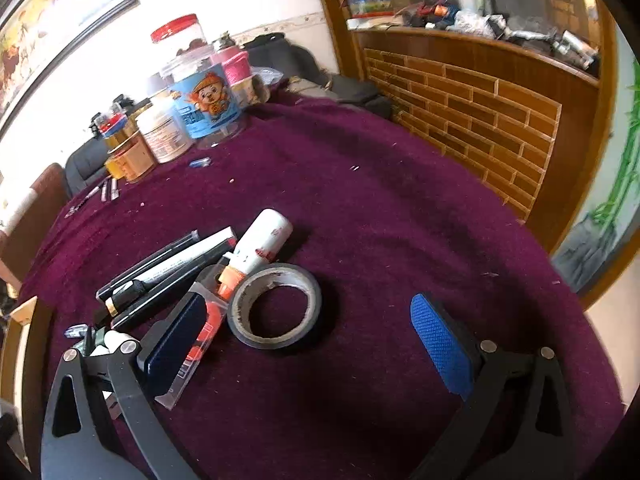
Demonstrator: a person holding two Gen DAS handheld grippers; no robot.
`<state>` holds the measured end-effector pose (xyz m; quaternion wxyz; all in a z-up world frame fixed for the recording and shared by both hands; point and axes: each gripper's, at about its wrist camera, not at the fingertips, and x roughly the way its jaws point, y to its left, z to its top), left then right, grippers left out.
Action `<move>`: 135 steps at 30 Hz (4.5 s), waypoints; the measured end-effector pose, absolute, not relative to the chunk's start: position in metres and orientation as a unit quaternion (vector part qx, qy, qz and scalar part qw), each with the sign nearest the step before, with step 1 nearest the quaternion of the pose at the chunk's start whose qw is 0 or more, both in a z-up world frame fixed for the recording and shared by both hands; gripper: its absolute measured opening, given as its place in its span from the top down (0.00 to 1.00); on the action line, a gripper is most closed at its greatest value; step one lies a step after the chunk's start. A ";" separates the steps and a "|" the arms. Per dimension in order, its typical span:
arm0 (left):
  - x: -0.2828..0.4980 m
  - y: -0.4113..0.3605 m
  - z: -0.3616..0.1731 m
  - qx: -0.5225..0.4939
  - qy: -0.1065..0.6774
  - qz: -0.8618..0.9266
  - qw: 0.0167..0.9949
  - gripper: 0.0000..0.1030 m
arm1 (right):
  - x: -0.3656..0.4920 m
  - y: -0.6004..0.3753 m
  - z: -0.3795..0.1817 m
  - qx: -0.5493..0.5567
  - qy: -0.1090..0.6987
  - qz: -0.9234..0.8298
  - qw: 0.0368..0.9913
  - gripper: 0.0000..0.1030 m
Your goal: Organize rigid objects
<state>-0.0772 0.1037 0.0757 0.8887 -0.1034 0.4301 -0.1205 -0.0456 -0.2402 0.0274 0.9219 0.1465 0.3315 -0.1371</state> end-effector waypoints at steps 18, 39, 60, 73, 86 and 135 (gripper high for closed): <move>-0.126 0.191 0.086 -0.153 0.361 -0.106 0.914 0.61 | -0.063 -0.047 0.035 0.029 0.467 0.138 0.873 0.37; -0.136 0.237 0.076 -0.172 0.357 -0.075 0.915 0.61 | -0.030 -0.035 0.008 0.030 0.474 0.059 0.878 0.94; 0.013 0.249 0.065 -0.192 0.444 -0.064 0.873 0.61 | 0.025 0.077 0.031 0.138 0.503 0.246 0.817 0.94; 0.084 0.250 0.018 -0.219 0.484 -0.051 0.846 0.61 | 0.068 0.100 0.014 0.128 0.518 0.202 0.821 0.94; 0.076 0.256 0.033 -0.255 0.460 -0.073 0.847 0.51 | 0.061 0.103 0.023 0.096 0.494 0.197 0.841 0.79; -0.107 0.107 0.062 -0.164 0.450 -0.124 0.869 0.31 | 0.003 -0.107 0.016 0.147 0.467 0.168 0.855 0.47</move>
